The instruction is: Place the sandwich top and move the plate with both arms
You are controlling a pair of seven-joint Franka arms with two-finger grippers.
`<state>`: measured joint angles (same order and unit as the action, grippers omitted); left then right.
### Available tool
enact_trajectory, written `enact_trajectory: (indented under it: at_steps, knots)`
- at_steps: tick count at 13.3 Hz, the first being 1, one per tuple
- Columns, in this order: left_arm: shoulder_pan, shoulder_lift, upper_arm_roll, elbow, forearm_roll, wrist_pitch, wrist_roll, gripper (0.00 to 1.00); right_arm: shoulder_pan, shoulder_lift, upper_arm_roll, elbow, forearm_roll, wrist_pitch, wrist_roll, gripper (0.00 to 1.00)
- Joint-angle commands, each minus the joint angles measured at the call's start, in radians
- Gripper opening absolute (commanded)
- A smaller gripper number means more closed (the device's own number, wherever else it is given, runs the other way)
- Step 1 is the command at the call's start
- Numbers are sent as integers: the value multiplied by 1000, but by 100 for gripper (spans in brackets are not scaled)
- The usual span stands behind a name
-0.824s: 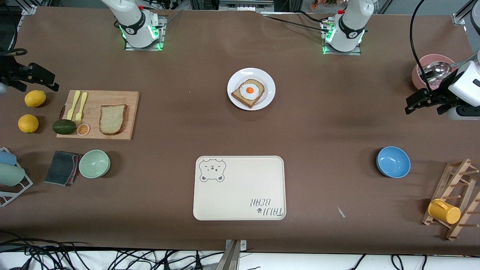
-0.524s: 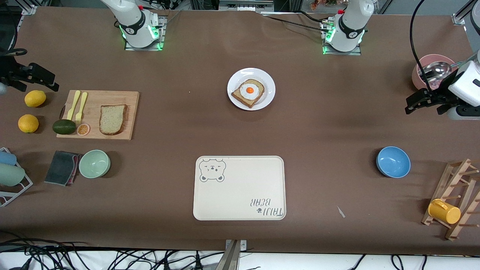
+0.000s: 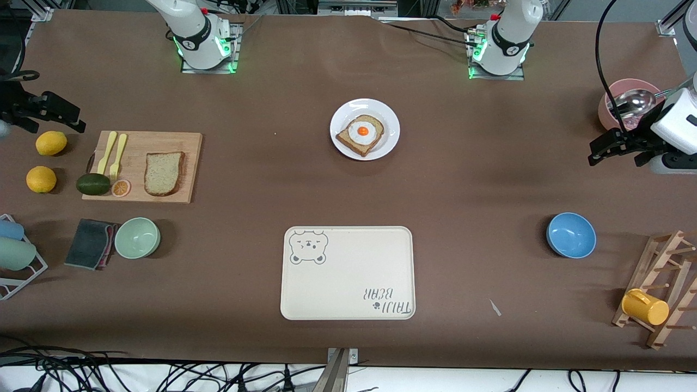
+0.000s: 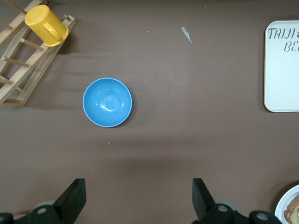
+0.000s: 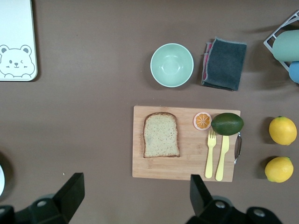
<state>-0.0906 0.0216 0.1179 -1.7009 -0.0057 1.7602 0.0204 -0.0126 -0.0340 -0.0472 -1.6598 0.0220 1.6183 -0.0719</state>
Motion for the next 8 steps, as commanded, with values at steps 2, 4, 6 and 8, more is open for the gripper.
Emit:
enact_trajectory:
  at_steps: [2, 4, 6, 8]
  knots:
    - [0, -2, 3, 6, -5, -2, 21, 100, -4, -1, 1, 5, 16, -9, 9, 100]
    - [0, -3, 5, 6, -7, -2, 21, 100, -4, -1, 1, 6, 16, -9, 9, 100]
    - [0, -2, 5, 6, -7, -2, 21, 100, -4, -1, 1, 6, 16, -9, -2, 100]
    - [-1, -2, 5, 6, -7, -2, 21, 100, -4, -1, 3, 6, 15, -9, 1, 100]
